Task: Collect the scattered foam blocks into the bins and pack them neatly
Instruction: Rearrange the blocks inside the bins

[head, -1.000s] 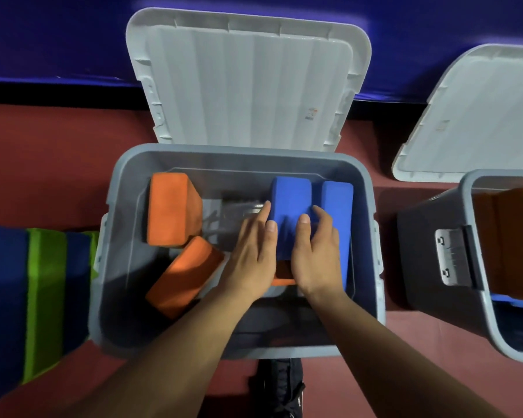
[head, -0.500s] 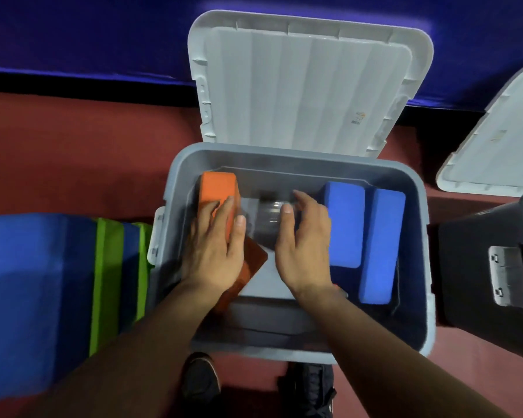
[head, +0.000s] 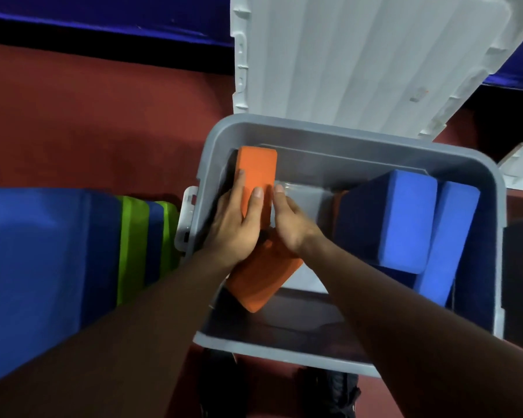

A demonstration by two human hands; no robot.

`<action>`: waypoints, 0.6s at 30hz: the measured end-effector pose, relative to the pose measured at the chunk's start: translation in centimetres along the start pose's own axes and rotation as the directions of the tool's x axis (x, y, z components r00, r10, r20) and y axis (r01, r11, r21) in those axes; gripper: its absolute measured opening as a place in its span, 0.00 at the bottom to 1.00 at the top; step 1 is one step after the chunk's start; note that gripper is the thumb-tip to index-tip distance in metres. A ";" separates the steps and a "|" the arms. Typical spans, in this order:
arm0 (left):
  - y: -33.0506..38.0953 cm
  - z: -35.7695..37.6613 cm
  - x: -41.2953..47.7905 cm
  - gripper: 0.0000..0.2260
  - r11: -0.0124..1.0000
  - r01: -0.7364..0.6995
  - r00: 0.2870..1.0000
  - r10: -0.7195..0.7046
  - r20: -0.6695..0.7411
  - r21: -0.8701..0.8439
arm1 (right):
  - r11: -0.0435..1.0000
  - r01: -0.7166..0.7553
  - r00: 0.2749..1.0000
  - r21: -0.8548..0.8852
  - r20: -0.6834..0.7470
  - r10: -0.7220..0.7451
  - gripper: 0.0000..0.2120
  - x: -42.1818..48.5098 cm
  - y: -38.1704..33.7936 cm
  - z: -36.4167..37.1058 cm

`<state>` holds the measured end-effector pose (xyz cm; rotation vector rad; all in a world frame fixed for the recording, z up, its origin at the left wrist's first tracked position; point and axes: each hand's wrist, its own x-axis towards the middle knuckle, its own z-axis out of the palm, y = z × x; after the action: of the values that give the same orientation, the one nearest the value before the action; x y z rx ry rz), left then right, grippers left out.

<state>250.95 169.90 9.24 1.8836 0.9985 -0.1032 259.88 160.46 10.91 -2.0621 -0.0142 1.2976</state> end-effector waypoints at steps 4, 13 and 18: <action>-0.1 0.2 0.2 0.31 0.998 -0.043 0.999 0.044 0.019 -0.050 | 1.000 -0.014 0.999 -0.001 0.037 0.014 0.42 -0.3 1.0 0.3; -0.1 0.7 -0.3 0.33 0.996 0.013 1.000 -0.015 -0.019 -0.093 | 0.975 0.021 0.984 0.219 -0.179 0.019 0.29 -2.5 2.4 0.3; -1.2 0.9 -3.4 0.36 0.993 0.060 0.997 -0.064 -0.041 -0.105 | 0.975 -0.025 0.972 0.222 -0.224 0.076 0.29 -4.2 4.8 1.0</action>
<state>248.23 167.43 9.45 1.7678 1.0729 -0.0452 255.35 155.83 11.29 -2.0206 0.2758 1.0309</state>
